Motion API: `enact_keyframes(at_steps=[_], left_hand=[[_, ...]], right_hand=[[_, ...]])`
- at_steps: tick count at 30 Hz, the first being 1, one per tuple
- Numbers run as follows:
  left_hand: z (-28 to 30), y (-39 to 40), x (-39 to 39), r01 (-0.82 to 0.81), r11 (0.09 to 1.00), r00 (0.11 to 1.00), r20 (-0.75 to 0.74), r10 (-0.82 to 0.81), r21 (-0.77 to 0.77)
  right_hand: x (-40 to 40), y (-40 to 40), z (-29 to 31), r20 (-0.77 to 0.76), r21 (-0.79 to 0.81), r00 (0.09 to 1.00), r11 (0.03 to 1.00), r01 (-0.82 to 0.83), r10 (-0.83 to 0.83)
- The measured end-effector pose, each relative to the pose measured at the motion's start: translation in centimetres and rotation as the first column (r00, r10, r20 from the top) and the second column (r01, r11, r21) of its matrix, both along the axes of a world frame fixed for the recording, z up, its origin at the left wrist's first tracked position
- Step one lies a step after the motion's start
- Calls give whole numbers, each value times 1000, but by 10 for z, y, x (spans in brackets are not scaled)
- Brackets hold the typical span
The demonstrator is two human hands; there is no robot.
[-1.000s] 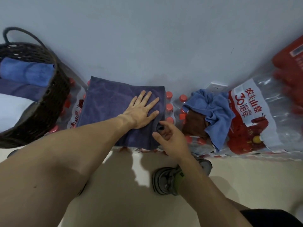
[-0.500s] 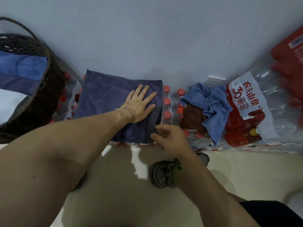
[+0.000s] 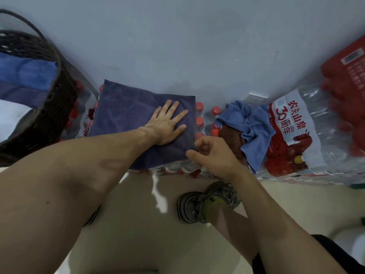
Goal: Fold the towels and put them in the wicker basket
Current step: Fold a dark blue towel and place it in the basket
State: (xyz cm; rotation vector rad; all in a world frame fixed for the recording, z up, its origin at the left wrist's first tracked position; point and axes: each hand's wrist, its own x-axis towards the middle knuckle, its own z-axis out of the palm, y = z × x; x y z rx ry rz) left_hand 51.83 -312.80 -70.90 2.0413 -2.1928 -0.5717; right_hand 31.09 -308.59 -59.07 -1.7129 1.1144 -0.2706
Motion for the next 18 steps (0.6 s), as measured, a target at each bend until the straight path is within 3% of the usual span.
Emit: enact_keyframes(at_steps=[3,7,10,15,18], left_hand=[[0,0,1,-4,1000,1000,2,4,-2],[1,0,0,-1,1000,1000,9,1,1],[2,2,-1,-2,1000,1000,1,2,-3],[9,5,-4,-18,1000,1000,4,18,-14],[12,8,-17,-63,995,993,94,70,-71]], right_hand=[[-9,3,1,-86,78,996,997,-4,10],[-16,13,-5,-291,-198,956,976,-87,26],[-15,22,-12,-273,-299,956,954,19,-105],[-14,37,-41,-311,-41,914,965,260,-260],[-13,45,-60,-254,311,887,836,452,-386]])
